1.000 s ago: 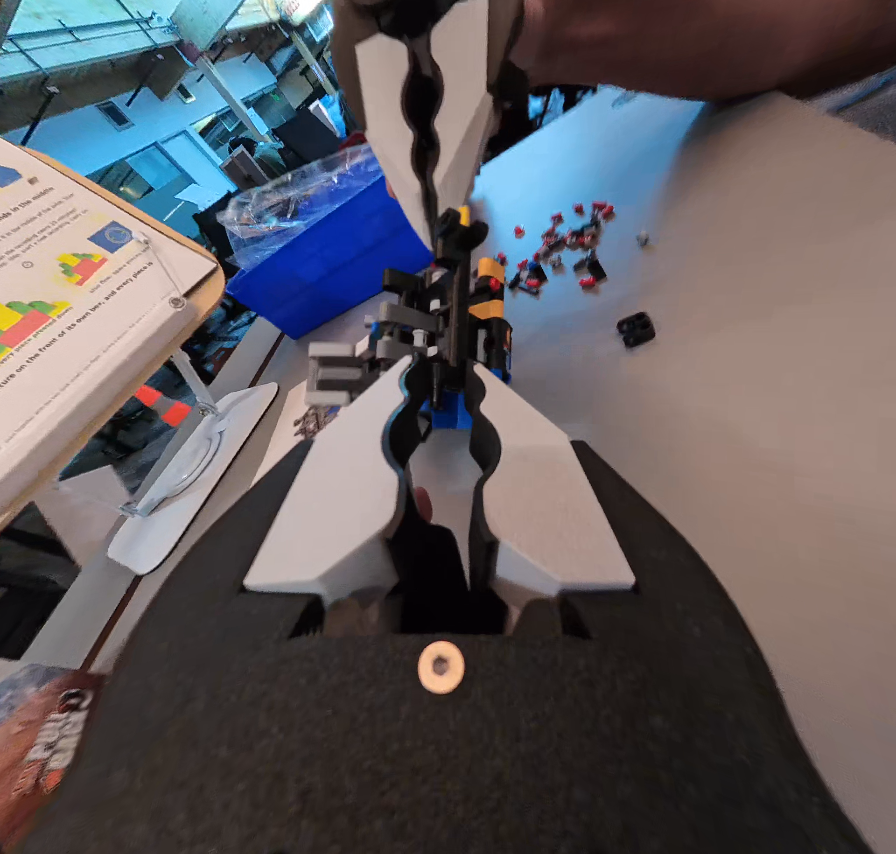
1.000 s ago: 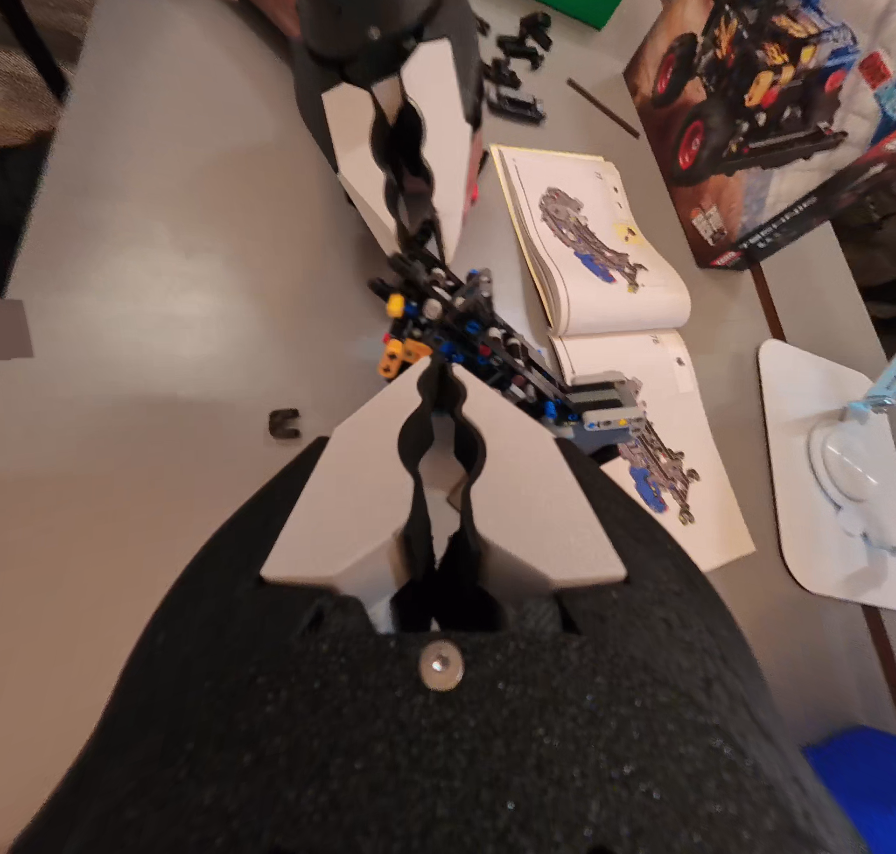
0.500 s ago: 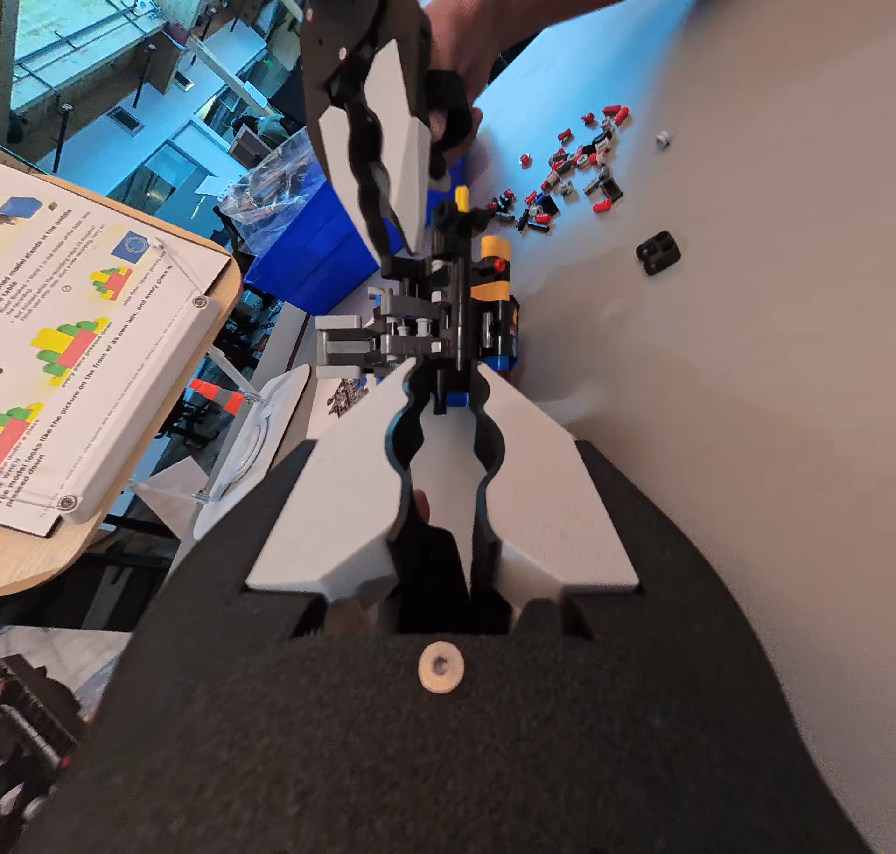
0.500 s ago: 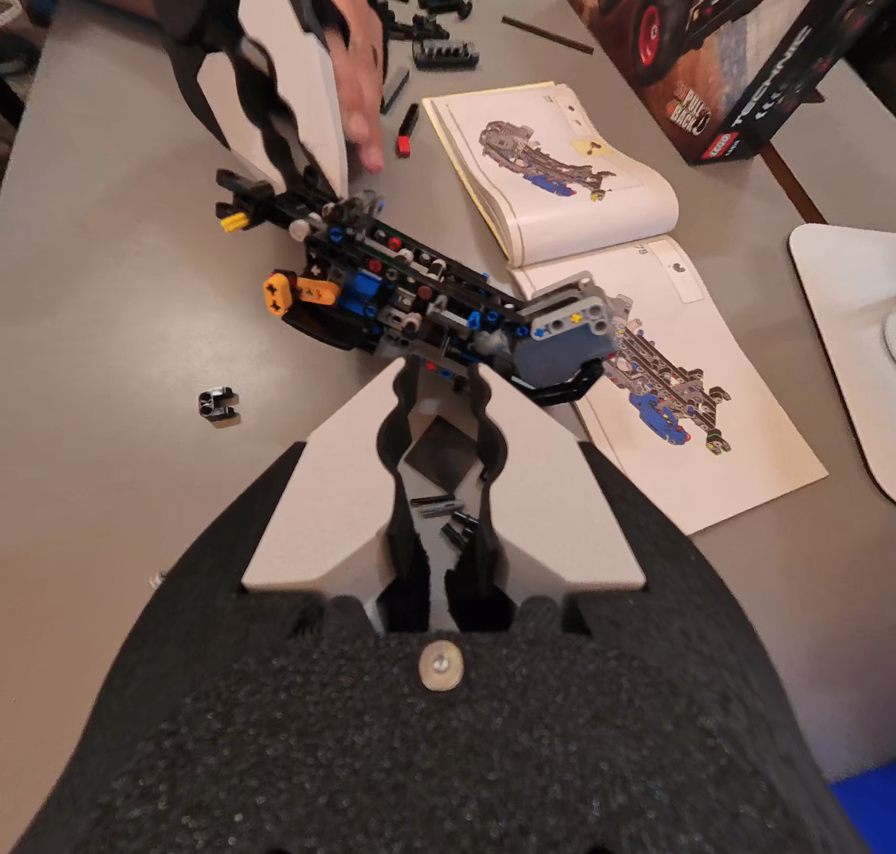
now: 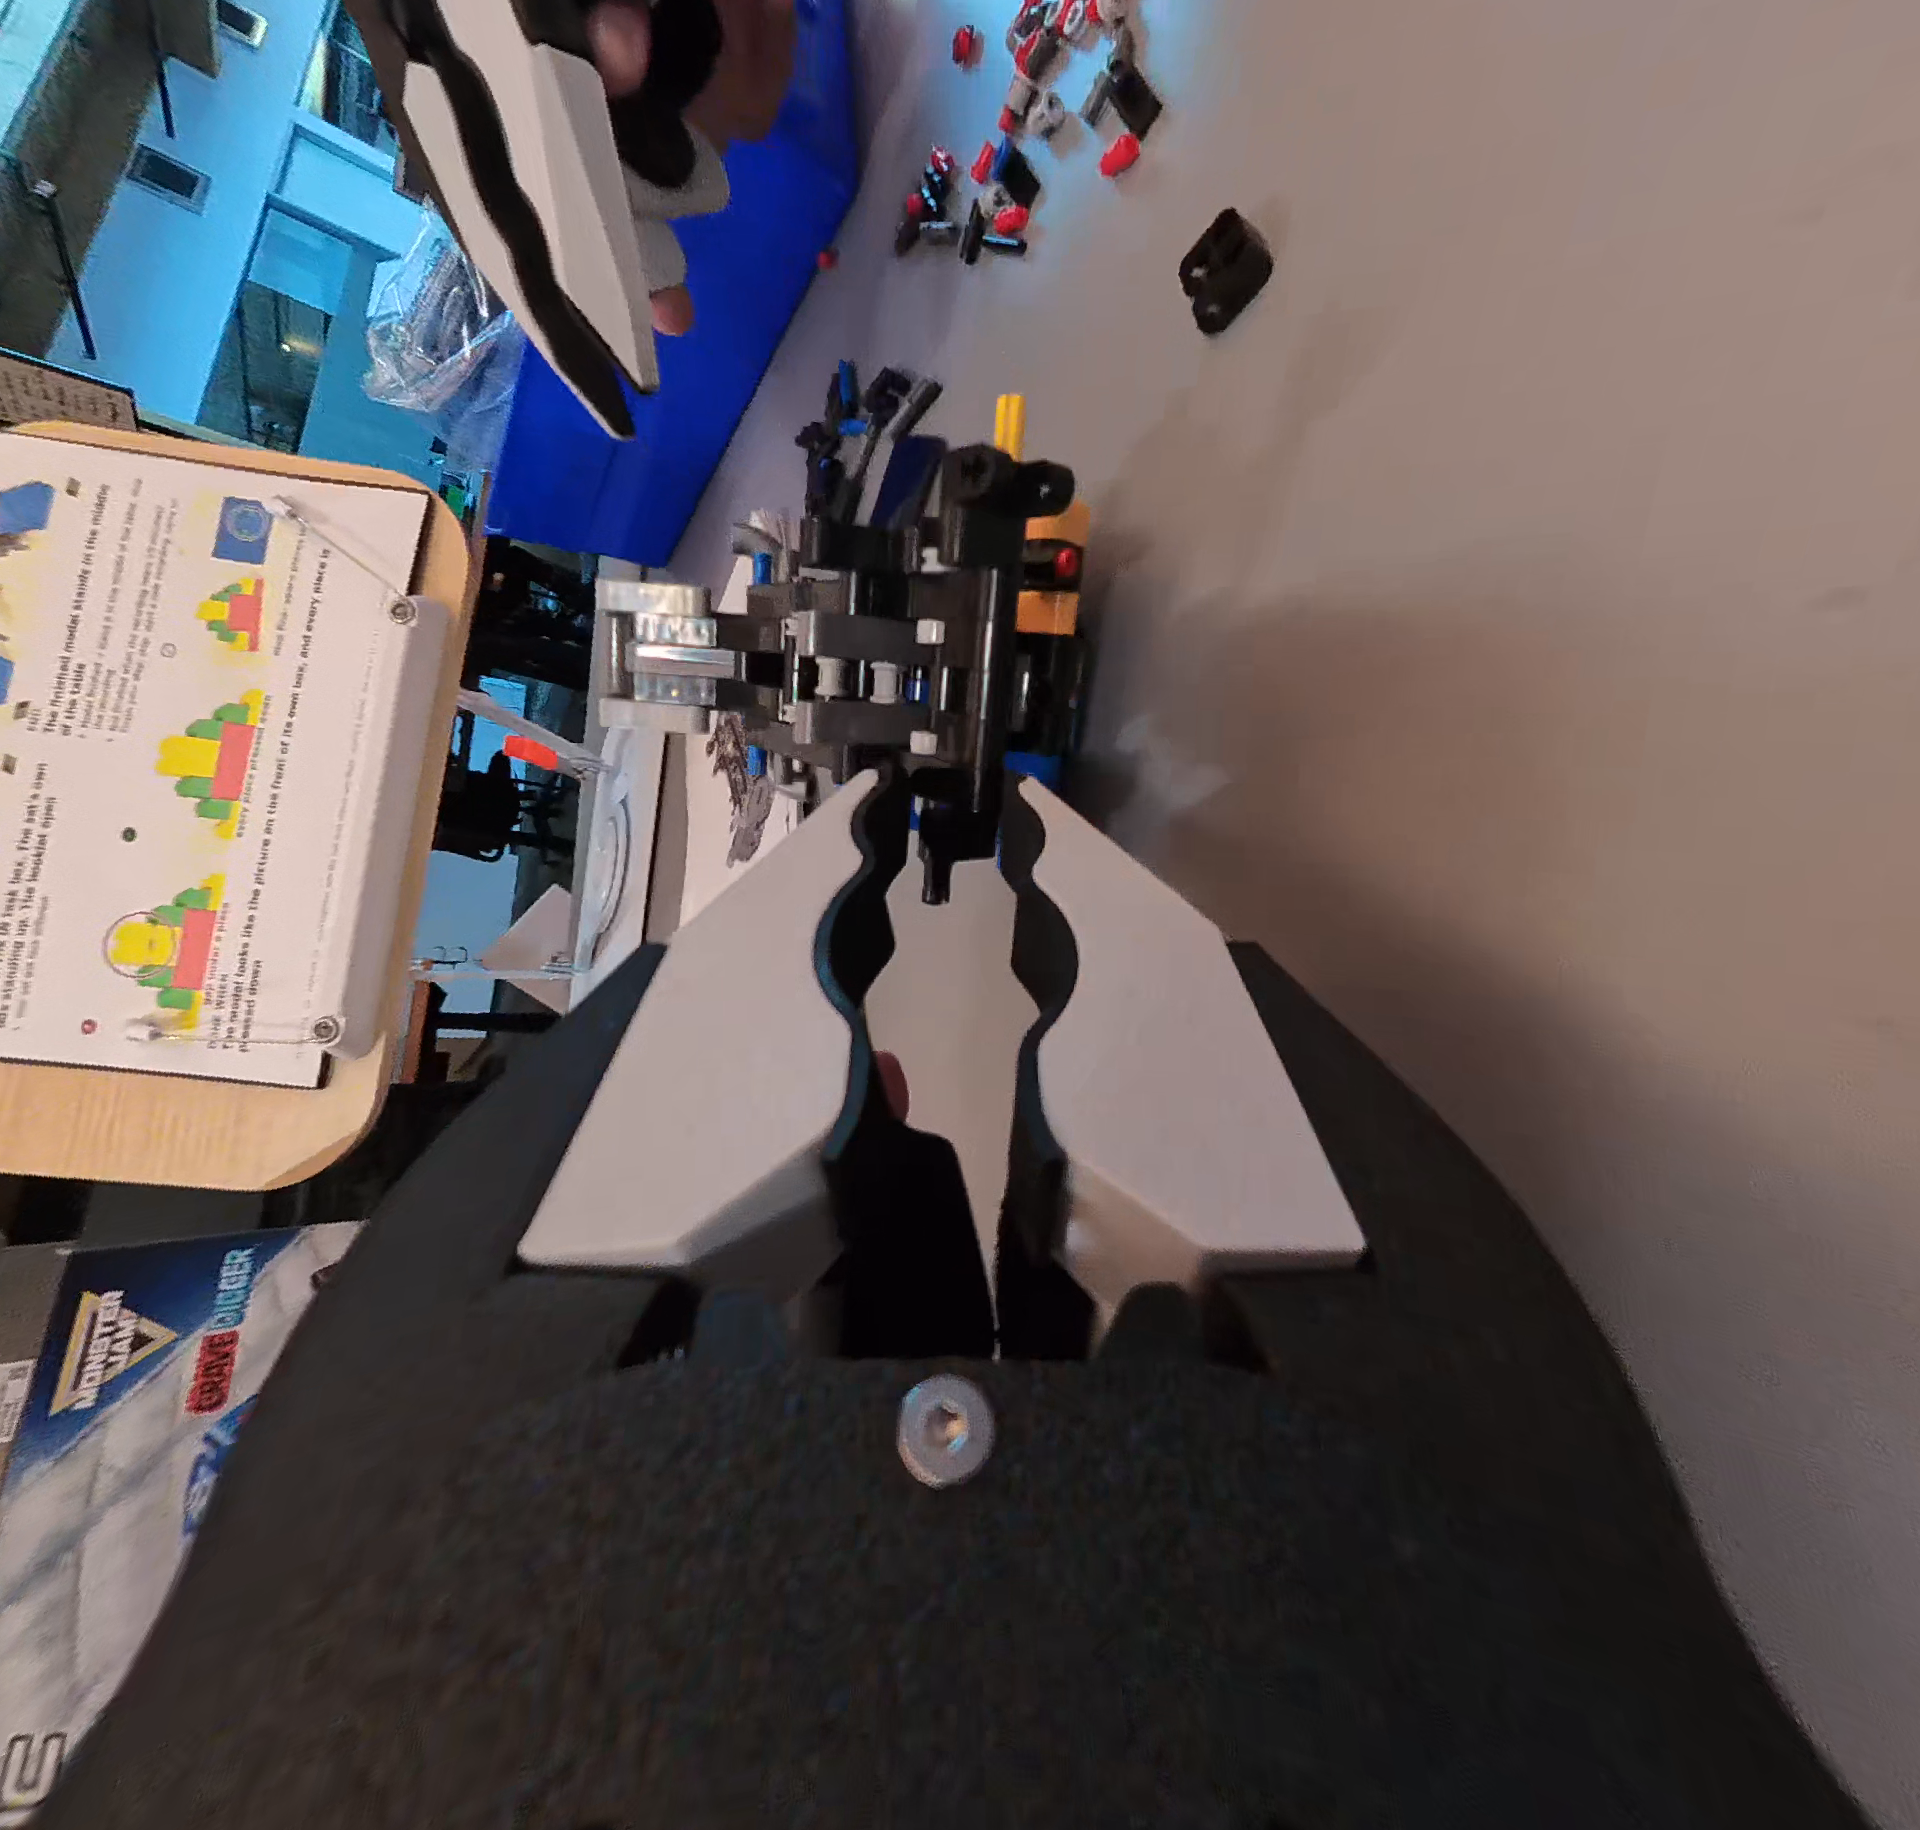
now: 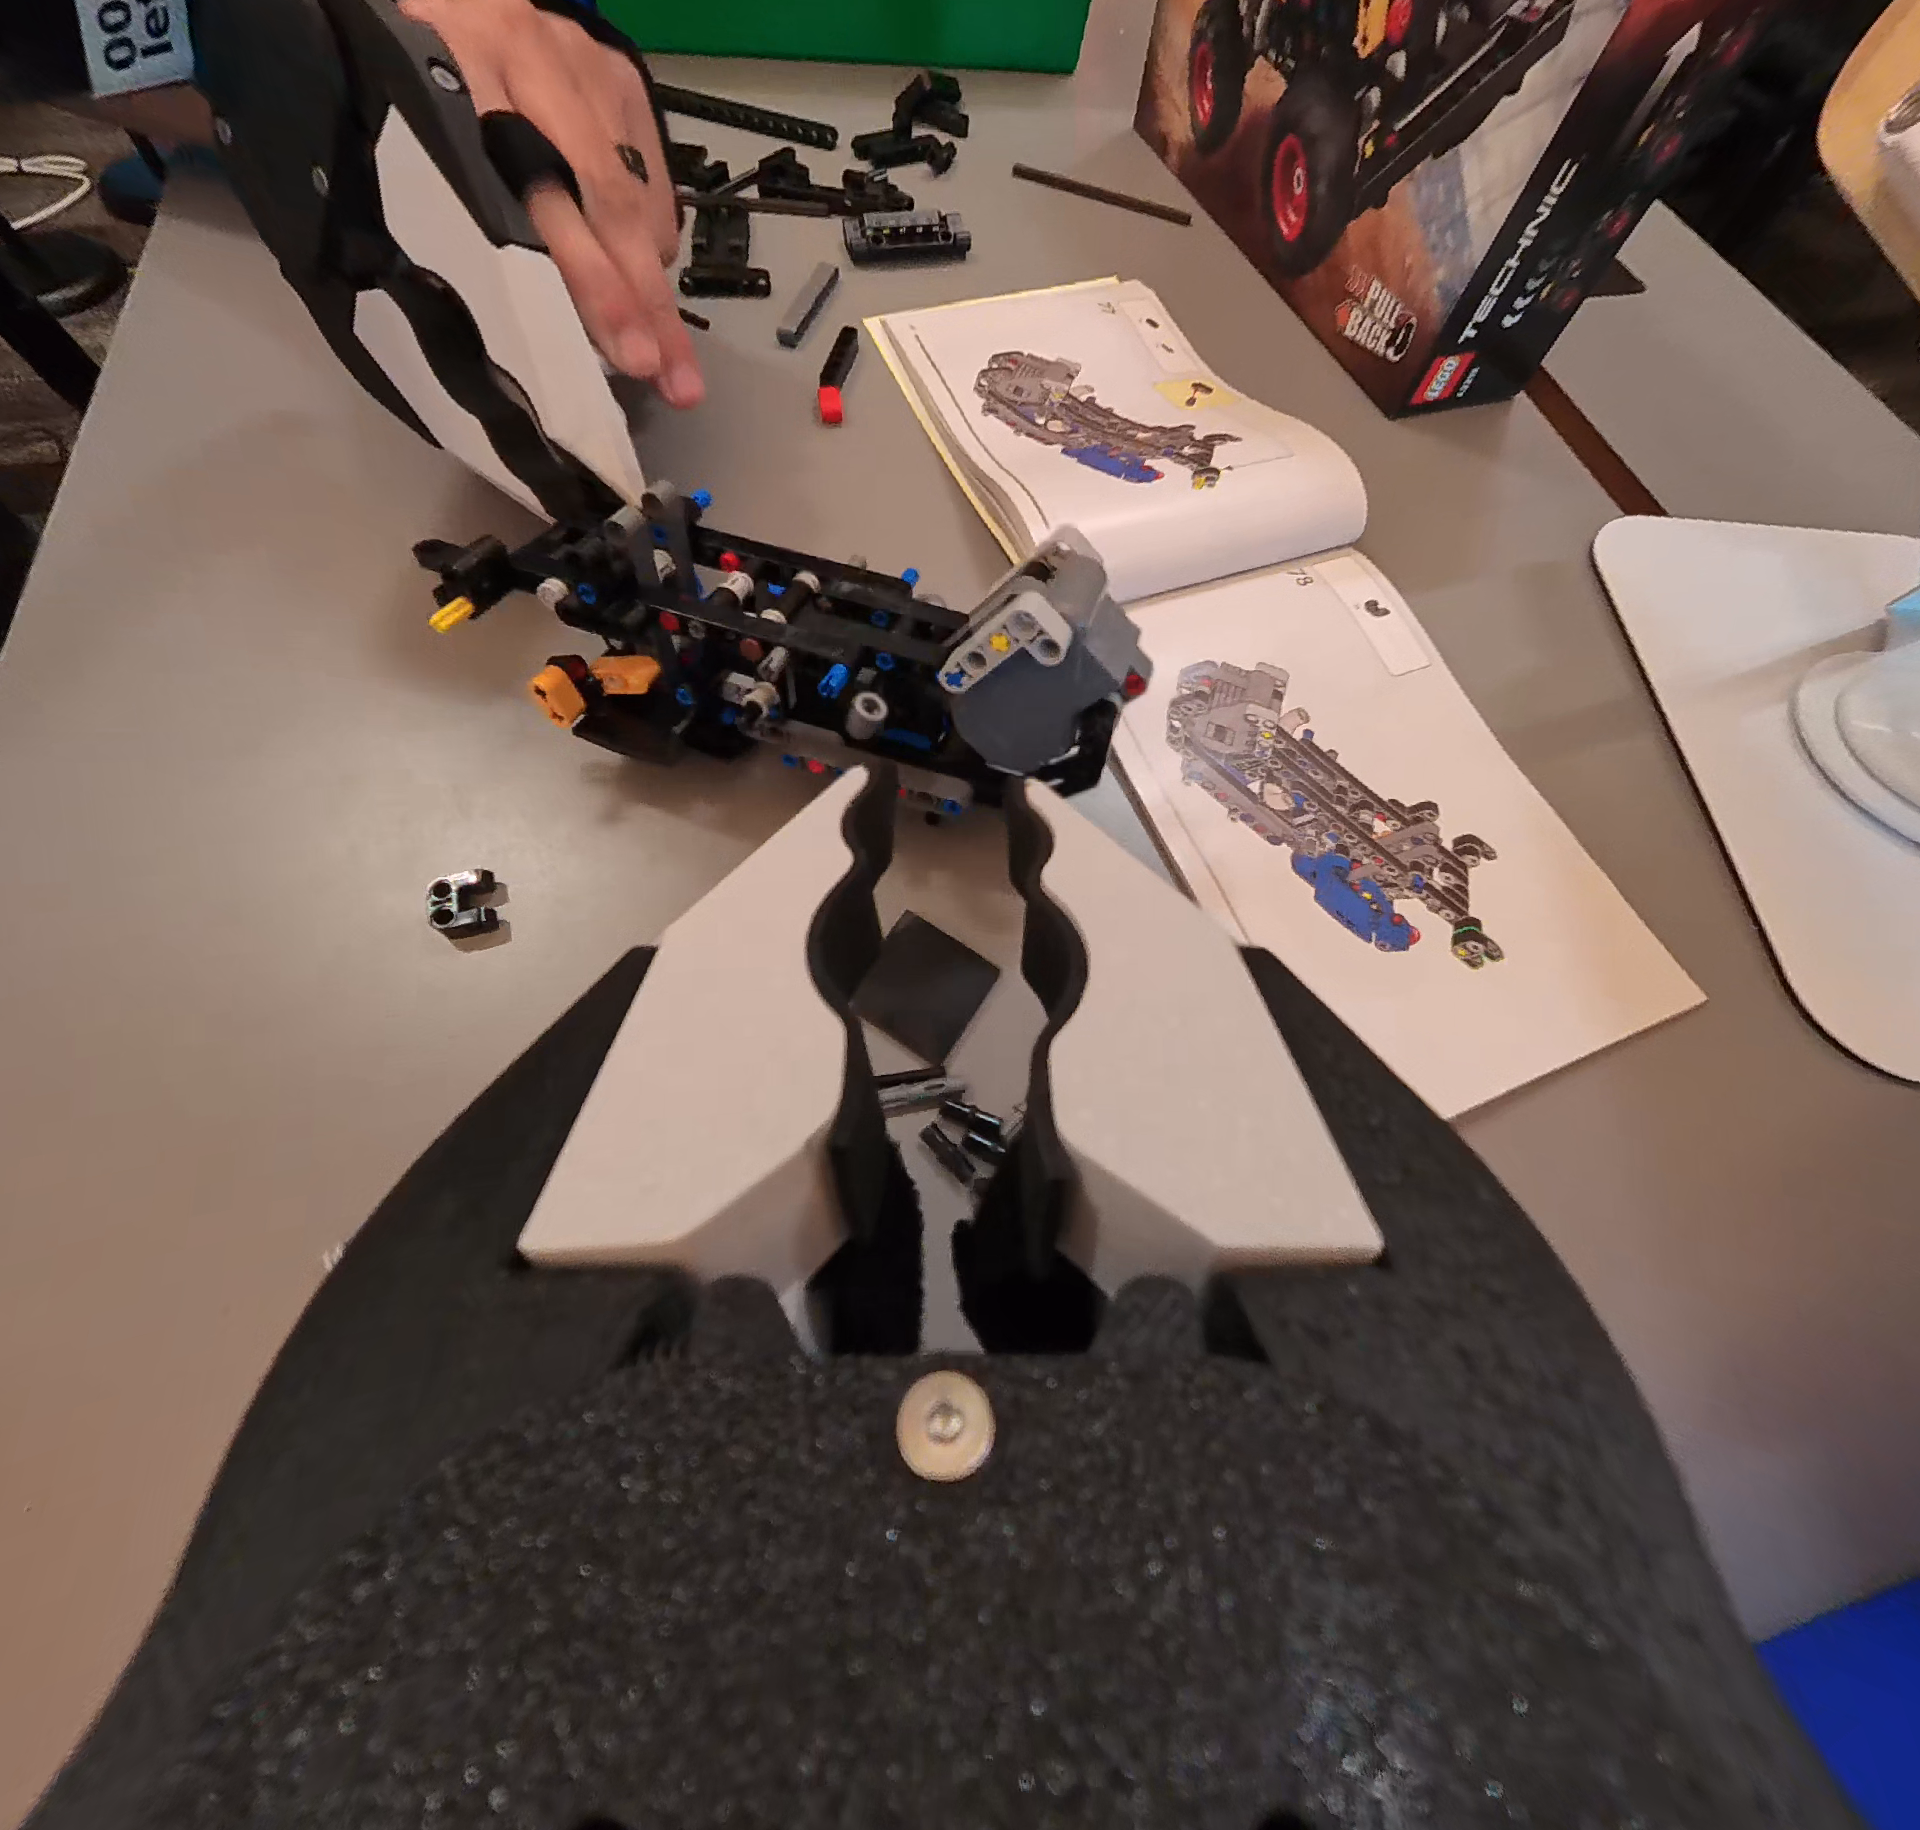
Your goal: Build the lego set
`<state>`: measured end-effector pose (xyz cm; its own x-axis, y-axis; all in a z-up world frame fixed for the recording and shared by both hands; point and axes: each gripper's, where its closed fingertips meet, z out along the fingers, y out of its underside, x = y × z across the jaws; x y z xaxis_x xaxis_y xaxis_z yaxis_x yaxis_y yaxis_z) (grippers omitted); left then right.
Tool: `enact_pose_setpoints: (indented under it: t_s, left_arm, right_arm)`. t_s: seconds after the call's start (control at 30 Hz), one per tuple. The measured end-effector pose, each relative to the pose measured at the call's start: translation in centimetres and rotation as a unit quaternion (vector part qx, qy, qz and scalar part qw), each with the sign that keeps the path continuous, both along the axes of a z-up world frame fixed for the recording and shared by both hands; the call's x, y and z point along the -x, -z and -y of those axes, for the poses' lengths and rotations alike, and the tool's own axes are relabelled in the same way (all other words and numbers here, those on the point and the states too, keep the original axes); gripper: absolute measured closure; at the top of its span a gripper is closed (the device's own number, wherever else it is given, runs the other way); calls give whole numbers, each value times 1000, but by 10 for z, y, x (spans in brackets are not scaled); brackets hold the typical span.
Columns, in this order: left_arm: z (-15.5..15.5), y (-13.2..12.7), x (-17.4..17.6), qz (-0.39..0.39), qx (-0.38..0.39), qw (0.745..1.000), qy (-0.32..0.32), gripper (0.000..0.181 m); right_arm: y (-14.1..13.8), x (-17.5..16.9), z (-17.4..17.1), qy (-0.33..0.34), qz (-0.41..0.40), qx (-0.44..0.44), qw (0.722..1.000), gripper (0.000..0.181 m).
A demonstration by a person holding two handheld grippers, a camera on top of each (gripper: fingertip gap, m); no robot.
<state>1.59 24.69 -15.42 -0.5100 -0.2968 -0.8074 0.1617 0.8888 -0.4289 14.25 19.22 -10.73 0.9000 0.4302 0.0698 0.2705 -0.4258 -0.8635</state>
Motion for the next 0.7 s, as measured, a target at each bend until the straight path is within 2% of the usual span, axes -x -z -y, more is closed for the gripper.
enact_pose_setpoints:
  t_s: [0.2,0.3,0.43,0.53,0.63,0.7]
  left_arm:
    - [5,-3,8,-35,6,999,-6,160]
    - [4,-7,13,-49,22,998,-14,159]
    - [1,-12,21,-62,47,997,-30,159]
    - [0,-24,29,-60,95,993,-45,160]
    - [6,-40,42,-63,175,981,-58,163]
    - [21,-40,57,-107,225,967,-57,163]
  right_arm:
    - [-2,-4,2,3,-13,-3,1000,161]
    - [-7,8,3,-18,-29,-7,999,161]
    - [-9,17,2,-28,-3,-11,1000,162]
    - [-7,16,2,-26,-5,-10,1000,162]
    - [-10,20,1,-29,-14,-13,999,162]
    - [-18,25,-1,-21,-12,-28,999,161]
